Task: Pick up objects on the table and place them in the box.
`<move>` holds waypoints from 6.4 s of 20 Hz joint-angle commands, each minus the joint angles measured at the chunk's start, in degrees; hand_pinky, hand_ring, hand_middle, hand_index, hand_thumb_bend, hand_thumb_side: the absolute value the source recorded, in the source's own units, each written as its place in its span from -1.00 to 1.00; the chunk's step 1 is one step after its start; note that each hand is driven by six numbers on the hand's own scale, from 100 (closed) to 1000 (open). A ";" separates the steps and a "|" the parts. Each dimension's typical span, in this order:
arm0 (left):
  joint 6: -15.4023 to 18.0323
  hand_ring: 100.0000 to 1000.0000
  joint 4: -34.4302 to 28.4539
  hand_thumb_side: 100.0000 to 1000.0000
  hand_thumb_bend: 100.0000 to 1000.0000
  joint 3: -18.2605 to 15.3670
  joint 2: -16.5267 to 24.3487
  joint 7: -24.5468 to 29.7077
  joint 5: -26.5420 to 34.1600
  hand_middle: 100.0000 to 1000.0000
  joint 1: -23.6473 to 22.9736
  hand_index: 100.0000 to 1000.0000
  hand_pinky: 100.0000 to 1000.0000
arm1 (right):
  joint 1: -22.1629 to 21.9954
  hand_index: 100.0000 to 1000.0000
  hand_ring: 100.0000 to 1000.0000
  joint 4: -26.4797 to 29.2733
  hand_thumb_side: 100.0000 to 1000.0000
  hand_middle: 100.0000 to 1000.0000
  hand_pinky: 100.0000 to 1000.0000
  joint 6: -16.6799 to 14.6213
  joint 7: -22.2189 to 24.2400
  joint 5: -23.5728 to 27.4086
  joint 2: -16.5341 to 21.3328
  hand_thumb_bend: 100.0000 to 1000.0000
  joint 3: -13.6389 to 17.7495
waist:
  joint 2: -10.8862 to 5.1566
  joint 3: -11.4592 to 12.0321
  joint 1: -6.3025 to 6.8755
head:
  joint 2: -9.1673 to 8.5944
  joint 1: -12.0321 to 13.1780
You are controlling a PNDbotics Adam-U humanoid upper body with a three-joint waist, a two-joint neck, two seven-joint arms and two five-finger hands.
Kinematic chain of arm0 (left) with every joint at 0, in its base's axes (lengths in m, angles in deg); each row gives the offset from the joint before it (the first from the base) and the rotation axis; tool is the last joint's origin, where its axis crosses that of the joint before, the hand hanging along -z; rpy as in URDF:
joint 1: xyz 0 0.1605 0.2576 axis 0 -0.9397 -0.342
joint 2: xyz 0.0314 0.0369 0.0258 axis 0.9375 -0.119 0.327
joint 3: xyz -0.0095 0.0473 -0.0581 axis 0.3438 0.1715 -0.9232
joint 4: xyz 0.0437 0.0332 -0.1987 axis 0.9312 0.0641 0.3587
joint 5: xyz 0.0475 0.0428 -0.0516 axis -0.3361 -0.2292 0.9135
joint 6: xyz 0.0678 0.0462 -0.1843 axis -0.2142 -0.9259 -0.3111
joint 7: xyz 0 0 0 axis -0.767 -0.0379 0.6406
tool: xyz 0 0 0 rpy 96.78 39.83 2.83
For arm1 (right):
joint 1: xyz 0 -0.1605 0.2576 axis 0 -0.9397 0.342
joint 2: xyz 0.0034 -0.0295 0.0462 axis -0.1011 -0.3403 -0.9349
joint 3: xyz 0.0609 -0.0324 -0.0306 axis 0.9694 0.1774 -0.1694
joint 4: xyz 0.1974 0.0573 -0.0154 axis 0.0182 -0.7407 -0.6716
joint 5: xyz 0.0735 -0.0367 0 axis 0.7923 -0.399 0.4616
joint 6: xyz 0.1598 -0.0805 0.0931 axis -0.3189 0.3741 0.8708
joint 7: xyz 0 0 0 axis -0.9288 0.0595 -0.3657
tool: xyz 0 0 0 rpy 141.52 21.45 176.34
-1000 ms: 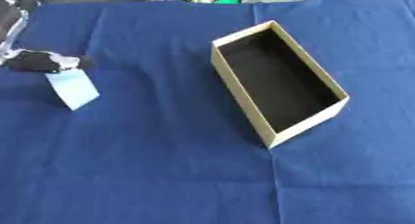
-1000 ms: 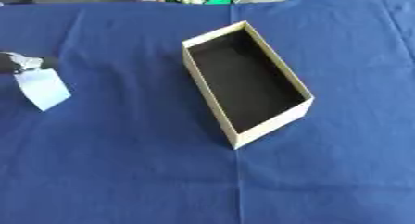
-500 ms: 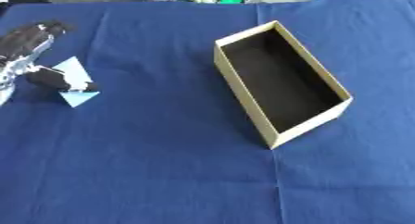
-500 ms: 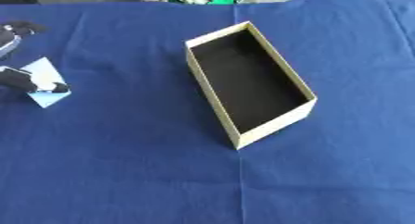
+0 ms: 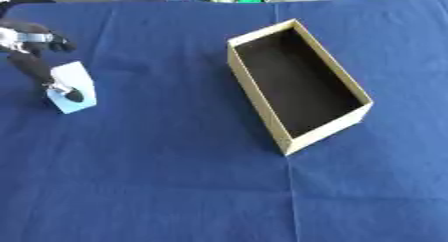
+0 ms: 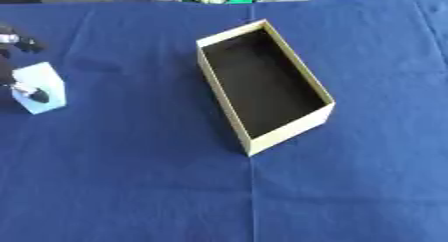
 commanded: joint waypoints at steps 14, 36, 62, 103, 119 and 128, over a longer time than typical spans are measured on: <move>-0.87 0.86 -3.06 -0.10 0.52 -0.55 2.25 1.21 9.78 0.70 1.76 0.87 0.69 | 0.01 0.61 0.63 0.63 0.96 0.21 0.31 0.60 -0.55 -0.60 0.45 -1.00 0.26 | -1.50 -0.01 0.72 | 0.10 0.56; 2.88 0.67 0.12 -0.29 -0.07 0.76 2.56 1.21 4.52 0.38 0.38 0.51 0.57 | -0.17 0.61 0.64 0.63 0.96 0.20 0.32 0.60 -0.34 -0.51 0.14 -1.00 0.33 | -1.41 -0.03 0.48 | 0.04 0.15; -4.76 0.09 -16.19 -0.72 -1.00 -1.67 -8.04 -5.12 -1.03 -0.15 10.29 -0.08 0.20 | 1.37 0.61 0.63 0.63 0.97 0.20 0.32 0.08 0.11 0.59 0.82 -1.00 0.15 | -1.35 -1.45 0.12 | 0.49 -2.95; -0.81 0.34 -4.03 -0.27 -1.00 2.34 -35.85 -8.05 -22.50 0.10 10.28 0.31 0.28 | 6.53 0.61 0.64 0.63 0.95 0.19 0.34 0.55 2.16 4.20 -1.47 -1.00 -0.97 | -0.18 -7.98 0.20 | -1.22 2.95; -3.86 0.84 -9.20 0.61 1.00 2.08 -34.10 -17.88 -30.09 0.67 9.56 0.88 0.55 | 6.01 0.61 0.64 0.63 0.95 0.19 0.34 0.71 2.16 3.87 -1.41 -1.00 -1.00 | -0.29 -7.18 0.45 | -0.28 2.02; -13.84 0.50 -26.10 0.62 0.03 -2.42 -28.84 -42.36 -19.89 0.38 7.79 0.63 0.43 | 5.41 0.61 0.64 0.63 0.95 0.19 0.34 0.38 1.62 3.54 -0.85 -1.00 -0.44 | -0.49 -5.75 0.23 | 0.37 1.15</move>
